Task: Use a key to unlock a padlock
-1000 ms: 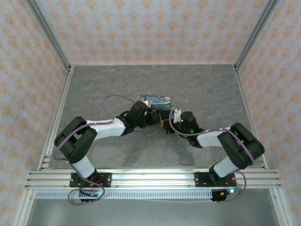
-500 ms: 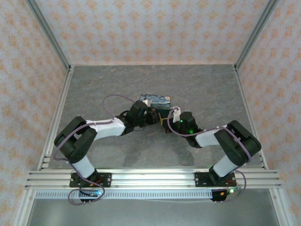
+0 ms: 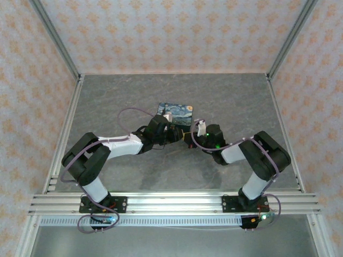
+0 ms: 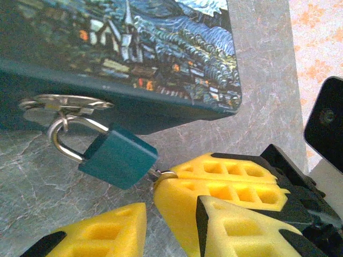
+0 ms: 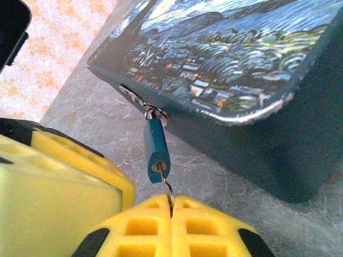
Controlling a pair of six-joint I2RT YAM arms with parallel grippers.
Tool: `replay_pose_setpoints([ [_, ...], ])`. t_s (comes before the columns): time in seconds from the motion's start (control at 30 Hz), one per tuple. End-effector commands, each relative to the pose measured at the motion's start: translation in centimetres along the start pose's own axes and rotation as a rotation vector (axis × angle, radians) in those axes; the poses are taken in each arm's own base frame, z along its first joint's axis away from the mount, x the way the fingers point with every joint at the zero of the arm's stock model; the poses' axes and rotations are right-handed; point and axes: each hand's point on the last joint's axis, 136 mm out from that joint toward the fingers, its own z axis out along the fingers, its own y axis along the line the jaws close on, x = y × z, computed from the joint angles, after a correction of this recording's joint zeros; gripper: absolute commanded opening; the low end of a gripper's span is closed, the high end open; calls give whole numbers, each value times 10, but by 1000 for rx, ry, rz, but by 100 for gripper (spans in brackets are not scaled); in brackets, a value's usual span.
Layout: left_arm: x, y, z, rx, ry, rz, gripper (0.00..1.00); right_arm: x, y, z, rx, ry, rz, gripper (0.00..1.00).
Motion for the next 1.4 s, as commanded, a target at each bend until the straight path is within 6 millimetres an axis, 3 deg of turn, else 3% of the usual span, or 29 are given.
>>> replay_pose_setpoints([
  [0.0, -8, -16, -6, 32, -23, 9, 33, -17, 12, 4, -49, -38, -32, 0],
  [0.23, -14, -11, -14, 21, -45, 2, 36, -10, 5, 11, -24, 11, 4, 0],
  [0.43, -32, 7, -35, -8, -102, -36, 43, -6, 3, 13, -10, 47, 21, 0],
  [0.77, -91, 22, -61, -62, -204, -25, 44, 1, 2, 20, 3, 96, 23, 0],
  [1.03, -122, 31, -45, -107, -216, 24, 44, 3, 3, 23, 10, 112, 16, 0],
  [1.37, -118, 50, -14, -136, -167, 34, 43, 3, 3, 26, 29, 128, 5, 0],
])
